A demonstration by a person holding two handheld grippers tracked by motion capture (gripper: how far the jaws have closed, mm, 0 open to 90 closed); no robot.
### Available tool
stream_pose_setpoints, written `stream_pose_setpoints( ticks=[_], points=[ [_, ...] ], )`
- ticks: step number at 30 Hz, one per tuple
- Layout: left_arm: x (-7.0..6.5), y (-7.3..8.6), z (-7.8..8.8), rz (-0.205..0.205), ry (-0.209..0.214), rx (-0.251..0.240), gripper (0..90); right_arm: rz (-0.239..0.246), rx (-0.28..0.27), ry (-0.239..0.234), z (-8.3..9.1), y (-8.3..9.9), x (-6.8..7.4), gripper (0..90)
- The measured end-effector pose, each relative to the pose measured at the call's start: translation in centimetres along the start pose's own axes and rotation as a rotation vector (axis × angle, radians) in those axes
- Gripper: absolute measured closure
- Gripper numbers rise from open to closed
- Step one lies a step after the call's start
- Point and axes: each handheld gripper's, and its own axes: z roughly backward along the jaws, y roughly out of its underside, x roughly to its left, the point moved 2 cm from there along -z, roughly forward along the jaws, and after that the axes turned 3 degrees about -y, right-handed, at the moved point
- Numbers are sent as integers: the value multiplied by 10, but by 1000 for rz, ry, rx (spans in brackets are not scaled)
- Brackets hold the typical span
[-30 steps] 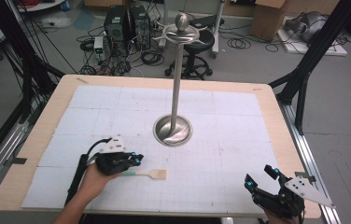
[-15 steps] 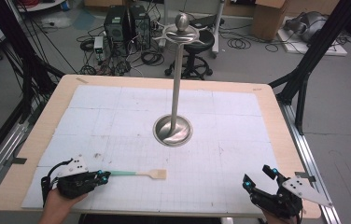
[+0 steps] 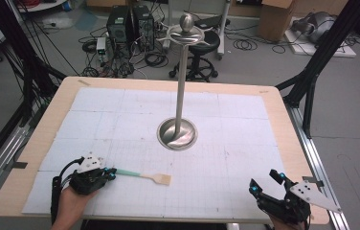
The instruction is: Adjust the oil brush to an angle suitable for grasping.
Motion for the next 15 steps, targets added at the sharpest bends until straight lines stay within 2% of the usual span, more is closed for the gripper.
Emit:
stream_pose_setpoints(
  ticks=[2, 3, 4, 5, 6, 7, 8, 11, 12, 15],
  points=[
    [3, -5, -3, 22, -13, -22, 885, -2, 2, 1, 0, 0, 0, 193],
    [9, -7, -2, 45, -31, -59, 856, 4, -2, 2, 0, 0, -1, 193],
    [9, -7, -2, 45, -31, -59, 850, -1, -2, 5, 1, 0, -1, 193],
    [21, -8, -1, 46, -64, -74, 854, -2, -5, 4, 1, 0, -1, 193],
    [21, -8, -1, 46, -64, -74, 856, -2, -5, 4, 1, 0, -1, 193],
    [32, -6, -3, 63, -79, -66, 859, -2, -6, 4, 1, 0, -2, 193],
    [36, -4, -3, 64, -81, -59, 863, -5, -5, 4, 2, 0, -2, 194],
    [41, -3, -4, 66, -81, -41, 877, -7, -6, 6, 2, 0, -2, 193],
    [41, -1, -3, 52, -70, -24, 882, -7, -6, 5, 2, 0, -2, 193],
    [39, 0, -3, 41, -57, -25, 891, -5, -4, 5, 2, 0, -2, 193]
  ],
)
